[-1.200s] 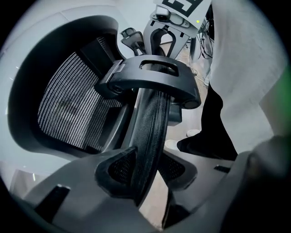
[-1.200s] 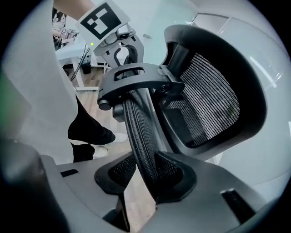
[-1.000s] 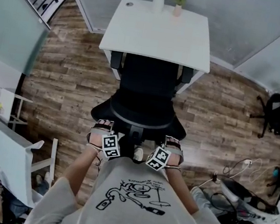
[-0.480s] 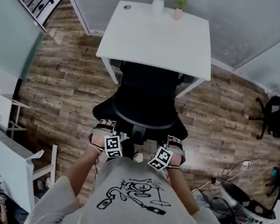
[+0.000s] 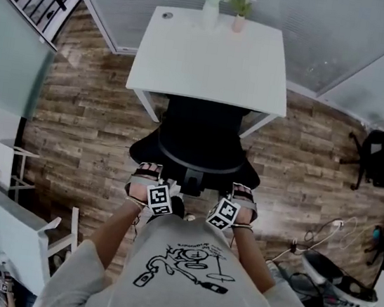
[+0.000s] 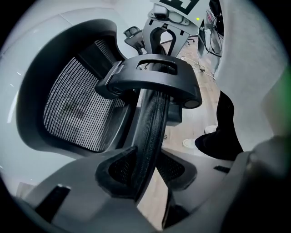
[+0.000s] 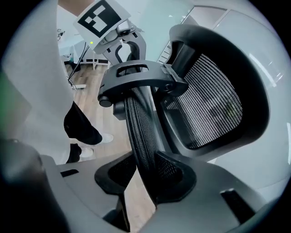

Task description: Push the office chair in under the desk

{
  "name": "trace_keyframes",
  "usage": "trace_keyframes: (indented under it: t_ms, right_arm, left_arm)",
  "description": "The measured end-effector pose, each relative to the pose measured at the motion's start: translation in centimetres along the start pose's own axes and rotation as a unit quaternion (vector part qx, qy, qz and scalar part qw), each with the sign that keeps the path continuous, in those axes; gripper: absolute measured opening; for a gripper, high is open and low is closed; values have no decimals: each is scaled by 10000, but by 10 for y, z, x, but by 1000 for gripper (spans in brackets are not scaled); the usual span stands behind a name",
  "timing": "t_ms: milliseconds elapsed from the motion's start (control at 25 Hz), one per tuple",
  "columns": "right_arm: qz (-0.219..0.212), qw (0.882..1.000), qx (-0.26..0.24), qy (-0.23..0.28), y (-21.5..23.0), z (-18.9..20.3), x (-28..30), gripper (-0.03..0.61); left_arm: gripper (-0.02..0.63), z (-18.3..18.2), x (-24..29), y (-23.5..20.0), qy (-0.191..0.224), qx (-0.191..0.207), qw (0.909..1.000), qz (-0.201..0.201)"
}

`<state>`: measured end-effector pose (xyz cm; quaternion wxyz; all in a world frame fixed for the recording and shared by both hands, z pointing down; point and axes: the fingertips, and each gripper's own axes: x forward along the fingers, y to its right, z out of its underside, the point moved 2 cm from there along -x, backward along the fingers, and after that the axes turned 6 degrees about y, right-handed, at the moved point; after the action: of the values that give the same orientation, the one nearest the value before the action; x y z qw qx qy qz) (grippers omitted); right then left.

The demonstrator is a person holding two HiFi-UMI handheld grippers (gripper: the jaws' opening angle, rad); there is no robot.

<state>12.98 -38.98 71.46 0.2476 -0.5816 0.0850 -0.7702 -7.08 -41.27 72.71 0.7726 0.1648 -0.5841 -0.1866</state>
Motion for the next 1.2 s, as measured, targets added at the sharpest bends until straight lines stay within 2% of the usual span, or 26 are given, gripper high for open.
trace_keyframes:
  t_ms: [880,1000,1200]
  right_arm:
    - [200,9994,-233,-168,50,22,15,153]
    - [281,9994,-185,-116,53,26,15,167]
    - [169,9996,225,-6,53,23,5,179]
  left_arm:
    - [140,-31,28,-32,56,90,9997,-231]
    - [151,-38,28,-32,104,-78,9998,-119]
    - [206,-38,15,-29,184,-554,9982,144]
